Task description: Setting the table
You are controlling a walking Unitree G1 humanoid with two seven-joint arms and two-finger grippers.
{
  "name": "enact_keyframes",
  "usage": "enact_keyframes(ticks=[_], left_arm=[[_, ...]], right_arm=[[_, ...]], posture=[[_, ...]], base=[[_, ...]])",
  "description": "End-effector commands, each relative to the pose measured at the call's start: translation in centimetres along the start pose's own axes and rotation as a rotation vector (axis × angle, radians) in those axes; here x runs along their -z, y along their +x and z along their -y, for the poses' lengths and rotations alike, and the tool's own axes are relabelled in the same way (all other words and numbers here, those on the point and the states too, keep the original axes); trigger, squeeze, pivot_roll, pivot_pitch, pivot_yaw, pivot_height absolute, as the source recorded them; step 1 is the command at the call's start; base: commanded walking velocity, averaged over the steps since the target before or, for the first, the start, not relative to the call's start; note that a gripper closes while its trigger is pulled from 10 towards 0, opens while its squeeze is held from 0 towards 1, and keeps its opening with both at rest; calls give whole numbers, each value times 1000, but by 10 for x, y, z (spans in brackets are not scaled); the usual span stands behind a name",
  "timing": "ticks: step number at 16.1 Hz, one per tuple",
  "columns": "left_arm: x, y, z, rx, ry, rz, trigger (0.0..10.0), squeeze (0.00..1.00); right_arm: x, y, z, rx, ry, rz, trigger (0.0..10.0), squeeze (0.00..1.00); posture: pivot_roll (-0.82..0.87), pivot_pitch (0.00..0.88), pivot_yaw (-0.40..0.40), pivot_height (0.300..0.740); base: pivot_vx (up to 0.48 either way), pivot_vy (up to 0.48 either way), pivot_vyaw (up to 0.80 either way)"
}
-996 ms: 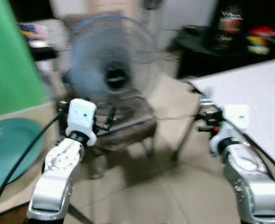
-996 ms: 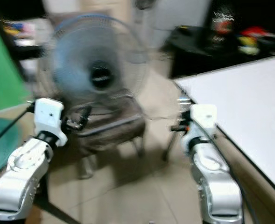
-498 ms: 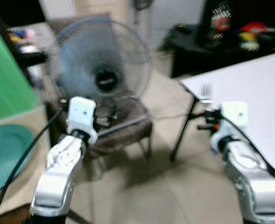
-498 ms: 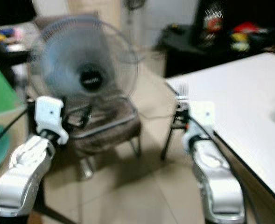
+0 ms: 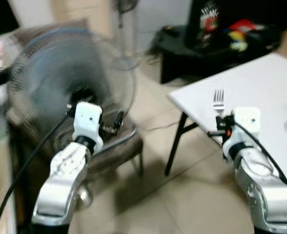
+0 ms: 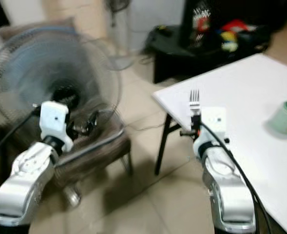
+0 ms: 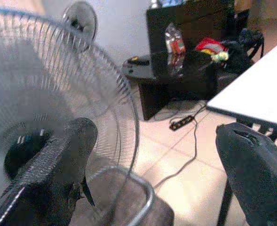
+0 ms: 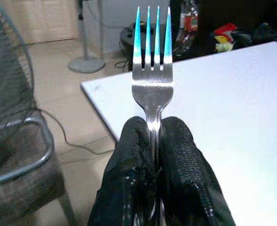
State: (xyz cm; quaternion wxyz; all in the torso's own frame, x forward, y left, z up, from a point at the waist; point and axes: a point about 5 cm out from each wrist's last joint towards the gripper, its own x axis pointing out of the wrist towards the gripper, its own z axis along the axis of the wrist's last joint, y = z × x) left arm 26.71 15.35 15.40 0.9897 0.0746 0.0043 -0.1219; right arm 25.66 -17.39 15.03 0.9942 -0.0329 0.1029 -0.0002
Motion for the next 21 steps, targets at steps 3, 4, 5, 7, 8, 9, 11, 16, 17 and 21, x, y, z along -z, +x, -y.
enact_keyframes(ticks=[3, 4, 5, 7, 8, 9, 11, 16, 17, 21], left_arm=[[2, -2, -6, -9, 8, -11, 10000, 0], [2, -2, -5, -6, 8, -12, 10000, 0], [2, -2, -5, -4, 7, -12, 10000, 0], [2, -1, -4, 2, 7, -13, 10000, 0], [2, -1, -4, 4, 7, -12, 10000, 0], [3, -1, -4, 6, 7, -13, 10000, 0], [3, 0, -4, 12, 7, -13, 10000, 0], [3, 1, -3, 25, 7, -10, 10000, 0], [3, 1, -3, 27, 7, -10, 10000, 0], [2, 2, -1, 32, 6, -4, 10000, 0]], right_arm=[[-3, -1, -8, -25, 6, 4, 10000, 0], [-3, -2, -7, -24, 7, 2, 10000, 0], [-3, -2, -7, -23, 7, 1, 10000, 0], [-3, -2, -7, -20, 8, -2, 10000, 0], [-3, -2, -7, -19, 8, -3, 10000, 0], [-3, -2, -7, -18, 6, -3, 10000, 0], [-3, -2, -7, -12, 6, -7, 10000, 0], [-5, -3, -7, -4, 15, 11, 10000, 0], [-5, -3, -7, -3, 16, 11, 10000, 0], [-4, -4, -6, 4, 22, 4, 10000, 0]], posture=[[76, 0, 29, 740], [76, 0, 30, 740], [76, 0, 30, 740], [76, 0, 30, 740], [75, 0, 31, 740], [75, 0, 31, 740], [75, 0, 32, 740], [71, 0, 41, 740], [71, 0, 41, 740], [67, 0, 46, 740]], base=[[339, 0, -800], [337, 0, -800], [337, 0, -800], [337, 0, -800], [334, 0, -800], [334, 0, -800], [334, 0, -800], [332, 0, -81], [330, 0, 0], [162, 0, 0]])
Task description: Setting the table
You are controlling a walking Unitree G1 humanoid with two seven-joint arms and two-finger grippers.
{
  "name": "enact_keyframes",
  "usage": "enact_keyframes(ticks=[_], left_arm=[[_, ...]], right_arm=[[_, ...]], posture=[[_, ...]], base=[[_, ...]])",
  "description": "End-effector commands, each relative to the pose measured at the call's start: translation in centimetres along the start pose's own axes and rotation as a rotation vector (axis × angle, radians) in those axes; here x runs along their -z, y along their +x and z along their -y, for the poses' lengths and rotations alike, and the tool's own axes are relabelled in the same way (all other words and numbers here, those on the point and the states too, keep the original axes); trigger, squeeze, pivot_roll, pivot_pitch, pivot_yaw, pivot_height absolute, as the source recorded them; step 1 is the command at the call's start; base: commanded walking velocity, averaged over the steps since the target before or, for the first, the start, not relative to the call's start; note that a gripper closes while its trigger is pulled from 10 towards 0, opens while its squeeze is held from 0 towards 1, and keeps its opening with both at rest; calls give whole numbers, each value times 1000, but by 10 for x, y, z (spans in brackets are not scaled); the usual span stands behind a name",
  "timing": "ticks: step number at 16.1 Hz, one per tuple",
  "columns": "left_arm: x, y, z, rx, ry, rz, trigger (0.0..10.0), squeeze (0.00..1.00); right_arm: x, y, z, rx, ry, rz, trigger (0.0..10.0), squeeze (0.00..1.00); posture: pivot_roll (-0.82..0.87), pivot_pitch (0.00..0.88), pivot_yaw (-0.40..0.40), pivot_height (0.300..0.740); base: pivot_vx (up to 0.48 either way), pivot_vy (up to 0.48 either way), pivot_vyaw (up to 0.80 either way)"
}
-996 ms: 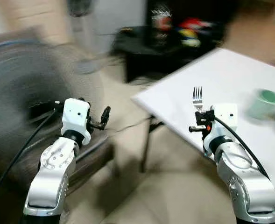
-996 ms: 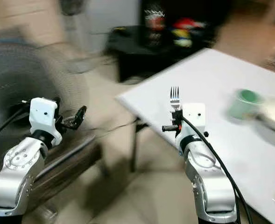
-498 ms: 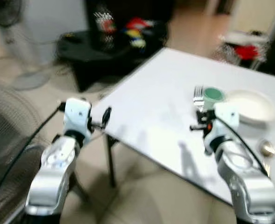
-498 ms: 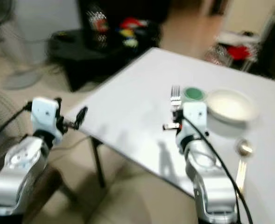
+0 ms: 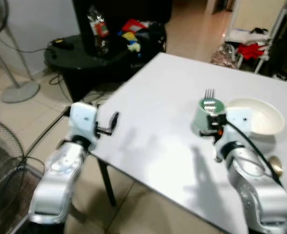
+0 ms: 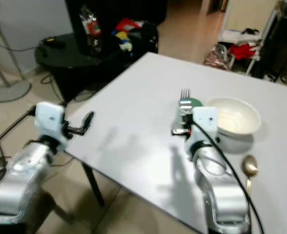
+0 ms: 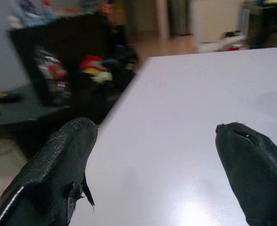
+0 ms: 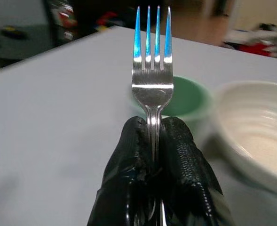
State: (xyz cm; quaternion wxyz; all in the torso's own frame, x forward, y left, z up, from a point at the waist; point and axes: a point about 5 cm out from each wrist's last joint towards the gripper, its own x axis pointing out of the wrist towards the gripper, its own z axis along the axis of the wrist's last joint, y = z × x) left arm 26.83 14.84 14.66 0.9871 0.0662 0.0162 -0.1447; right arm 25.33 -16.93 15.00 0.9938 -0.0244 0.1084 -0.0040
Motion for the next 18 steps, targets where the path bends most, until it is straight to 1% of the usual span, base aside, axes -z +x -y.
enact_keyframes(ticks=[1, 3, 5, 9, 13, 15, 16, 17, 18], left_arm=[[-5, -1, -7, -15, 27, 14, 10000, 0], [-4, 0, -8, -14, 29, 11, 10000, 0], [-5, 0, -8, -14, 30, 12, 10000, 0], [-5, 0, -9, -12, 35, 12, 10000, 0], [-6, 1, -8, -3, 39, 13, 10000, 0], [-7, 2, -8, 0, 44, 16, 10000, 0], [-8, 2, -8, 1, 51, 15, 10000, 0], [-9, 3, -8, 2, 80, 18, 10000, 0], [-10, 3, -9, 0, 83, 21, 10000, 0]], right_arm=[[-4, -1, -1, 0, 4, 10, 10000, 0], [-2, -1, -1, 8, 9, -3, 10000, 0], [-1, -1, 0, 11, 10, -7, 10000, 0], [0, -2, -1, 14, 20, -13, 10000, 0], [1, -2, -1, 18, 28, -15, 10000, 0], [1, -3, -1, 23, 34, -18, 10000, 0], [1, -3, -1, 25, 37, -19, 10000, 0], [1, -3, -1, 29, 41, -20, 10000, 0], [1, -3, -1, 30, 42, -20, 10000, 0]], posture=[[66, 0, 47, 740], [64, 0, 50, 740], [63, 0, 52, 740], [63, 0, 54, 740], [61, 0, 58, 740], [61, 0, 62, 740], [61, 0, 62, 740], [57, 0, 68, 740], [56, 0, 71, 740]], base=[[0, 0, 0], [0, 0, 0], [0, 328, -591], [0, 415, 0], [0, 452, -800], [0, 465, 0], [0, 262, 0], [0, 0, -800], [0, -480, -800]])
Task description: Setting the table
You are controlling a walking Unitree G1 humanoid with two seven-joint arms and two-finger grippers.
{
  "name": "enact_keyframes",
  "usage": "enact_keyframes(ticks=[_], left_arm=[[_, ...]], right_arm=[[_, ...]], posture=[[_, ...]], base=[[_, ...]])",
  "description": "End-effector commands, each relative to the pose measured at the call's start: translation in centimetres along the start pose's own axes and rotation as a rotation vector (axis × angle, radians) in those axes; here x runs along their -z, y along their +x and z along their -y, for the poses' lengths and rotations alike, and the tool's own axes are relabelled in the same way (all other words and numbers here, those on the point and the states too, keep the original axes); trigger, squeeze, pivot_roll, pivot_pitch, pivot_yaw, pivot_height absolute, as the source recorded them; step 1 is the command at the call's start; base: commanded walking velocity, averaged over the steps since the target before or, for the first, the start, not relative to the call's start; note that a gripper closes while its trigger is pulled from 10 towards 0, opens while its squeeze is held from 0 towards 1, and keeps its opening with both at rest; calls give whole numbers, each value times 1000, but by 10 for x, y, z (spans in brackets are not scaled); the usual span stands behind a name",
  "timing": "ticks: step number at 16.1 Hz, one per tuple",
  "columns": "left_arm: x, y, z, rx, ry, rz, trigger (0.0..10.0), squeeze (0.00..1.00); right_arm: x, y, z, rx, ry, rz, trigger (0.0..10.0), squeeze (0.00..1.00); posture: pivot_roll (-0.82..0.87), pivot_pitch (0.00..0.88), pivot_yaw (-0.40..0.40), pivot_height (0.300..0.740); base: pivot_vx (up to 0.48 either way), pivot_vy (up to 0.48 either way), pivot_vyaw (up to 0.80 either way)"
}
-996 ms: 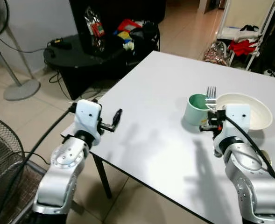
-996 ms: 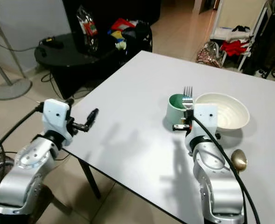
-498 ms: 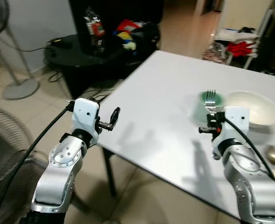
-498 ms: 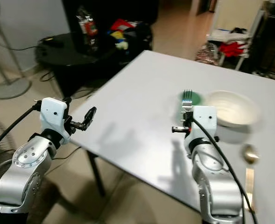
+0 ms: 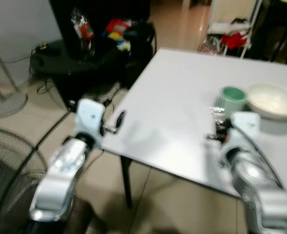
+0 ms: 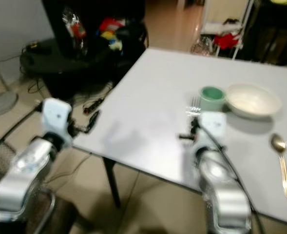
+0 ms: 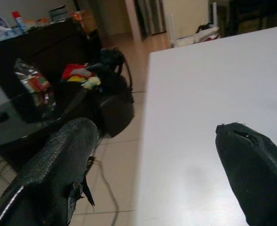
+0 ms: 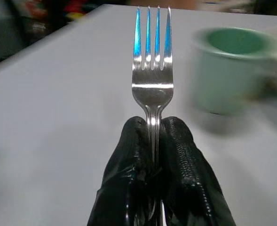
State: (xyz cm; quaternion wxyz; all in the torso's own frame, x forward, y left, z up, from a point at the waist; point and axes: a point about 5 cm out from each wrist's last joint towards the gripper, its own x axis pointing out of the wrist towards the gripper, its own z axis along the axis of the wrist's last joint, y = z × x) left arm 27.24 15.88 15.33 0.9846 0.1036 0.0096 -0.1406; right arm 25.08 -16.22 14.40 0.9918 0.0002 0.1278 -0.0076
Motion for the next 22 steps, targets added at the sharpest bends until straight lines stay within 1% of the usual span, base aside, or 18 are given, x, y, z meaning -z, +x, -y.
enact_keyframes(ticks=[1, 2, 4, 6, 8, 9, 10, 11, 12, 14, 15, 17, 19, 22], left_arm=[[-5, 3, 3, 7, 8, 20, 10000, 0], [-5, 3, 3, 7, 9, 20, 10000, 0], [-4, 3, 3, 13, -5, 17, 10000, 0], [-4, 2, 7, 51, -9, 12, 10000, 0], [-4, 2, 9, 79, -8, 7, 10000, 0], [-3, 2, 11, 113, -6, 2, 10000, 0], [-3, 0, 14, 169, -2, -4, 10000, 0], [0, -3, 20, 266, 1, -24, 10000, 0], [1, -6, 23, 312, -1, -38, 10000, 0], [3, -12, 26, 398, -10, -68, 10000, 0], [4, -16, 30, 457, -18, -83, 10000, 0], [4, -26, 36, 569, -55, -109, 10000, 0], [2, -30, 39, 618, -72, -110, 10000, 0], [1, -31, 40, 624, -69, -117, 10000, 0]], right_arm=[[-5, -2, 6, 28, -8, 20, 10000, 0], [-5, -2, 6, 27, -7, 19, 10000, 0], [-5, 0, 5, 10, -14, 9, 10000, 0], [-5, 8, 0, -19, -30, -12, 10000, 0], [-4, 17, -3, -6, -47, -50, 10000, 0], [-3, 24, -5, 9, -18, -74, 10000, 0], [-1, 32, -6, 46, 10, -106, 10000, 0], [4, 42, -11, 89, 66, -156, 10000, 0], [4, 47, -15, 97, 80, -172, 10000, 0], [4, 55, -25, 78, 68, -192, 10000, 0], [6, 59, -29, 78, 71, -207, 10000, 0], [11, 69, -34, 94, 72, -243, 10000, 0], [14, 73, -33, 111, 69, -261, 10000, 0], [20, 74, -32, 140, 70, -288, 10000, 0]], posture=[[56, 0, 71, 740], [55, 0, 71, 740], [56, 0, 72, 740], [58, 0, 74, 740], [60, 0, 77, 740], [61, 0, 77, 740], [63, 0, 77, 740], [70, 0, 73, 740], [76, 0, 67, 740], [81, 0, 64, 740], [85, 0, 61, 740], [96, 0, 55, 740], [98, 0, 52, 740], [98, 0, 54, 740]], base=[[0, -480, -800], [0, -480, -769], [0, -120, 0], [0, 0, 0], [0, 0, 0], [0, 0, 0], [0, 0, 0], [0, 0, 0], [0, 0, 0], [0, 0, 0], [0, 0, 0], [0, 0, 0], [0, 0, 0], [0, 0, 0]])
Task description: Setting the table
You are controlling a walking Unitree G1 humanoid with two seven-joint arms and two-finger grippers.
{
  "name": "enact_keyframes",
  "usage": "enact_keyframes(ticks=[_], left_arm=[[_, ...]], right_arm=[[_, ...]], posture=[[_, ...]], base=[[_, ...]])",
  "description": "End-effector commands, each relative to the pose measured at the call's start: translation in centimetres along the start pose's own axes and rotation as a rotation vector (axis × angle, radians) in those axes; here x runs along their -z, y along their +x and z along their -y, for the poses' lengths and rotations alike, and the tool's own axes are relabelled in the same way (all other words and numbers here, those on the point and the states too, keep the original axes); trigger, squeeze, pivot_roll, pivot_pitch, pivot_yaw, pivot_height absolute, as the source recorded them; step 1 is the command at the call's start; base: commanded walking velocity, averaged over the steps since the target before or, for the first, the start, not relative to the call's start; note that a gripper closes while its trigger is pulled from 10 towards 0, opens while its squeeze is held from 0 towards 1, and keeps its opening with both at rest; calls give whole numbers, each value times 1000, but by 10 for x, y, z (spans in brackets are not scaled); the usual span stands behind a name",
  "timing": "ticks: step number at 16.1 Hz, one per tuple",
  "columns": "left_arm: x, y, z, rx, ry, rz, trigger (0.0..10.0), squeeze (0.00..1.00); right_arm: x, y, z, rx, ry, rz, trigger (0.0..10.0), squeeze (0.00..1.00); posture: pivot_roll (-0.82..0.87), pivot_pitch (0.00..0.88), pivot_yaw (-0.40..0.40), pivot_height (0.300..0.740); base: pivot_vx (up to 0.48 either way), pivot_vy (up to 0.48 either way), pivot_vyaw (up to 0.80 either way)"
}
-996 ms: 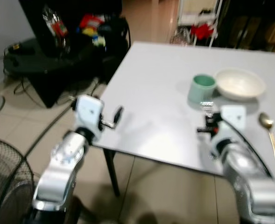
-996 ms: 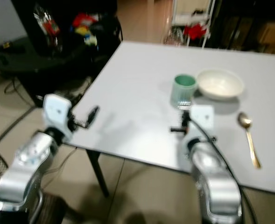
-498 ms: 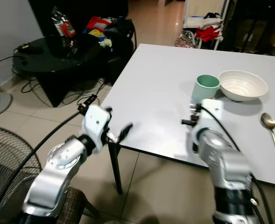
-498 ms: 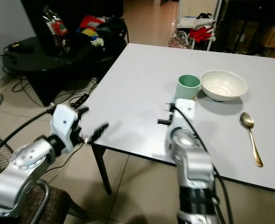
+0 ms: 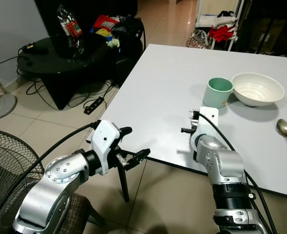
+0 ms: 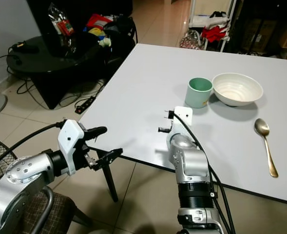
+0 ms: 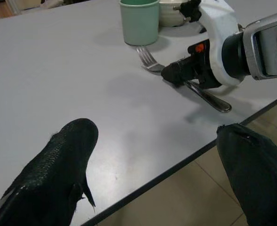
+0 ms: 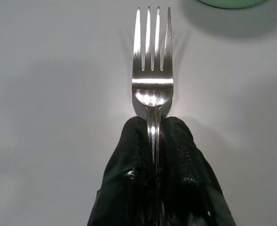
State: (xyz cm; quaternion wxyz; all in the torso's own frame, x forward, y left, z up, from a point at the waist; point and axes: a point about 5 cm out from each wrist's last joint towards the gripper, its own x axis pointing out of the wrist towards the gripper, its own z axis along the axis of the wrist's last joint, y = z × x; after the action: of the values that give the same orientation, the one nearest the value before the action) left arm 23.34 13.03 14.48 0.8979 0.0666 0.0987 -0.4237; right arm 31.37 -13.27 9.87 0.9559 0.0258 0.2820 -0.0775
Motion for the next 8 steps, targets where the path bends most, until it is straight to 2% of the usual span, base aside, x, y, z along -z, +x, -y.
enact_keyframes(ticks=[1, 8], left_arm=[[0, -2, 2, 15, 5, -14, 10000, 0], [-1, -2, 2, 20, 11, -26, 10000, 0]], right_arm=[[-7, 1, 0, 24, 22, 25, 10000, 0], [-6, 10, 2, 38, 43, 19, 10000, 0]], posture=[[96, 0, 55, 740], [97, 0, 64, 740]], base=[[0, 0, 0], [0, 0, 0]])
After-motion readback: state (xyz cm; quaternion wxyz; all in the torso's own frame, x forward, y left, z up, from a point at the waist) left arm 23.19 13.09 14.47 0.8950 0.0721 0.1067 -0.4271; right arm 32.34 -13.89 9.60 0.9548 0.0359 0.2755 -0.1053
